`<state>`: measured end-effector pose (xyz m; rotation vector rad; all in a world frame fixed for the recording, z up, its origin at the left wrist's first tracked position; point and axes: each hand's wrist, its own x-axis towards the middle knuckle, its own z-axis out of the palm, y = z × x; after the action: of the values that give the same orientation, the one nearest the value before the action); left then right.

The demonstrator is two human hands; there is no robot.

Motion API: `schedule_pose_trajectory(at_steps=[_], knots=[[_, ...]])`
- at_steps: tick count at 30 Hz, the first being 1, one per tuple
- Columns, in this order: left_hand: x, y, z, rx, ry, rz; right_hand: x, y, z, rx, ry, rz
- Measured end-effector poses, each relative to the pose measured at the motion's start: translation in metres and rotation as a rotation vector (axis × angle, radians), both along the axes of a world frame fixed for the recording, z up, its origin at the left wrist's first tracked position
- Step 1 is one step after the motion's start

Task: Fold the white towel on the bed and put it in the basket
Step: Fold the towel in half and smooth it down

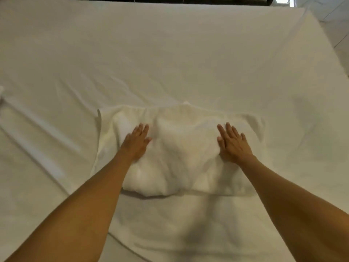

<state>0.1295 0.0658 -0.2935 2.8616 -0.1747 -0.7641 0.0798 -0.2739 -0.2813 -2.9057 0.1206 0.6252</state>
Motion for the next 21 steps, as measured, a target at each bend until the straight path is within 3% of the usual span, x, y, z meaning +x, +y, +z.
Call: schedule_pose_trajectory(at_steps=[5,11,17,21], knots=[[-0.003,0.002,-0.013,0.023,0.036,-0.025,0.002,-0.001,-0.012,-0.006,0.053,-0.022],[-0.051,0.000,-0.004,-0.109,-0.075,0.029,-0.072,0.013,-0.011,0.039,-0.116,-0.025],[-0.157,0.019,-0.019,0.008,-0.178,-0.213,-0.153,0.002,-0.036,-0.152,-0.045,0.189],[-0.160,0.022,-0.026,0.076,-0.310,-0.284,-0.144,0.000,-0.038,-0.187,-0.084,0.258]])
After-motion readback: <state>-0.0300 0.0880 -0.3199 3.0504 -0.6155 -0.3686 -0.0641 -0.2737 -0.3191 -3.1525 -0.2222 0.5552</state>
